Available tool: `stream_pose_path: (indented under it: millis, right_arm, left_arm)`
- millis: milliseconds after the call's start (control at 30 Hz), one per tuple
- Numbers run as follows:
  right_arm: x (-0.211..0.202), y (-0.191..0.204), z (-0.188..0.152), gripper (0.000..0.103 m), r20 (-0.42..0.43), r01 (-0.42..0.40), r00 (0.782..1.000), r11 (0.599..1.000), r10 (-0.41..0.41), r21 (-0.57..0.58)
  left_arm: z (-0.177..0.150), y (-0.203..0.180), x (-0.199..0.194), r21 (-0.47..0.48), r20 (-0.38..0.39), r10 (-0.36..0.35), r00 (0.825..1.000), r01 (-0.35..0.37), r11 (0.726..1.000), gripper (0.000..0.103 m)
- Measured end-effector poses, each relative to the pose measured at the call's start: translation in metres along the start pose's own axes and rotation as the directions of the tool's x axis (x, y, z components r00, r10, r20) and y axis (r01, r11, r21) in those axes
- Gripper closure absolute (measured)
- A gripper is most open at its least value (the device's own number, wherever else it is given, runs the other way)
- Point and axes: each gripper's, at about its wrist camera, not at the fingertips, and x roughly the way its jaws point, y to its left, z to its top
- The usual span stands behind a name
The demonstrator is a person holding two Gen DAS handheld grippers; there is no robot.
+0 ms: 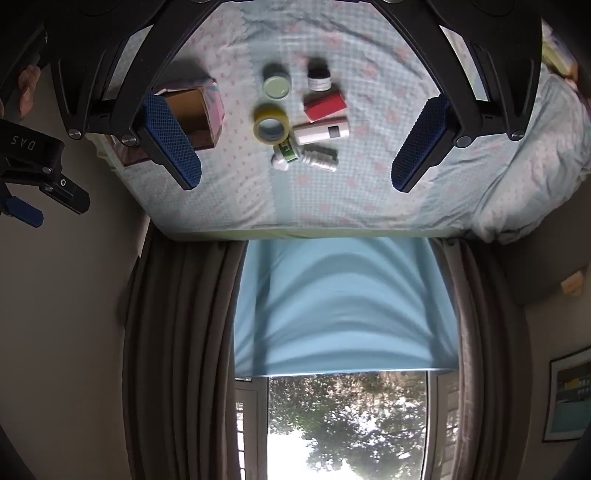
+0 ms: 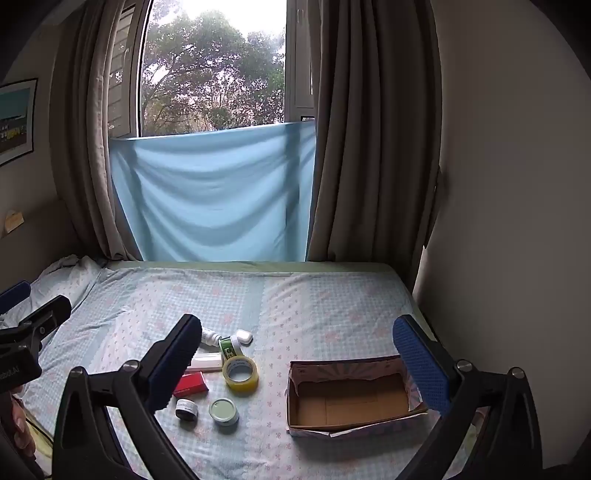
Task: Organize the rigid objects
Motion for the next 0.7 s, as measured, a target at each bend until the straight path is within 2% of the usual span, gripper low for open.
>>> stream_pose_path:
  millis: [67, 200, 267, 300, 700]
  right_arm:
    - [0.001, 0.0007, 0.0003, 0.0, -0.007, -0.003, 1.0, 1.0, 0.003, -0.001]
    - [0.0021, 0.0042, 0.0019, 0.0, -0.012, -0.005, 1.0, 1.0, 0.005, -0.01]
    - [0.003, 0.0067, 0.004, 0.0, -0.014, -0.011, 1.0, 1.0, 0.011, -0.013]
    - [-0.0042, 0.0077, 0.0007, 0.0, 0.013, -0.01, 1.0, 1.0, 0.011, -0.009]
    - [-0.0016, 0.0053, -0.0024, 0.0, 0.023, -0.024, 0.999, 1.0, 0.024, -0.01]
  left_arm:
    - [-0.0003, -0.0037, -0.0062, 0.013, 0.046, 0.004, 0.999, -0.004, 1.0, 0.001]
    - [-0.0017, -0.0083, -0.0052, 0.007, 0.058, 0.012, 0.998, -0.012, 1.0, 0.001]
    - [-0.0032, -0.001, -0.006, -0.005, 0.052, 0.008, 0.999, -0.008, 1.0, 0.001]
    - [-0.0044, -0.0014, -0.0043, -0.006, 0.048, 0.01, 0.999, -0.01, 1.0, 0.001]
    - [-0.0029, 0.0003, -0.0054, -0.014, 0.052, 0.017, 0.998, -0.016, 1.0, 0.001]
